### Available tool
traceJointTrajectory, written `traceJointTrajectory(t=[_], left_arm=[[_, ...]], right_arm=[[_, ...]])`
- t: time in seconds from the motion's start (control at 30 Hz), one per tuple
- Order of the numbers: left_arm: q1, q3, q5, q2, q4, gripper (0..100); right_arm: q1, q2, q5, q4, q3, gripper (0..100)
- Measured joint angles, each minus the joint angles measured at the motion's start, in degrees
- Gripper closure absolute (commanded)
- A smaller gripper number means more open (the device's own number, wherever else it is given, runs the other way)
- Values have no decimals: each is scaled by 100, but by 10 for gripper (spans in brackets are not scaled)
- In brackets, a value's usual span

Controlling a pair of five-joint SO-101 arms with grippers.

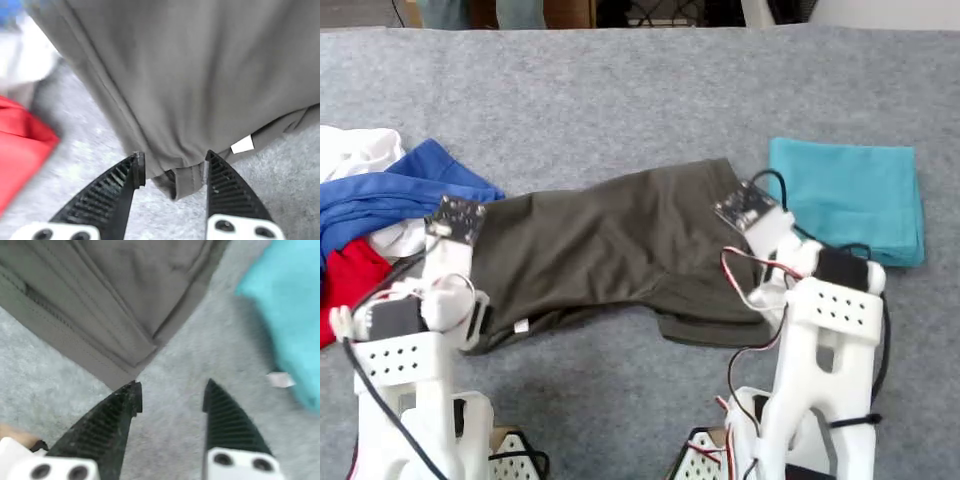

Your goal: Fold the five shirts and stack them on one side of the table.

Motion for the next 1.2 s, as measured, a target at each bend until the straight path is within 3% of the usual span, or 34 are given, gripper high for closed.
traceJointTrajectory(t=[0.07, 0.23, 0.43, 0.7, 0.9, 1.2], left_arm=[[-18, -607, -26, 0, 343, 986], [-18, -1380, 396, -9, 97, 968], [-62, -141, 1503, 352, -2040, 971], [-79, 1978, 2268, 1125, -4879, 971], [-281, 1969, 2321, 1196, -5178, 971], [-290, 1969, 2321, 1196, -5187, 971]], right_arm=[[-413, 0, -360, 0, -273, 969], [-1802, 527, -1240, -35, -826, 983], [-2620, 2110, -1899, -642, -1433, 983], [-2743, 3965, -2189, -853, -2391, 984], [-2866, 4510, -2189, -879, -2470, 984], [-2875, 4000, -2189, -879, -1609, 984]])
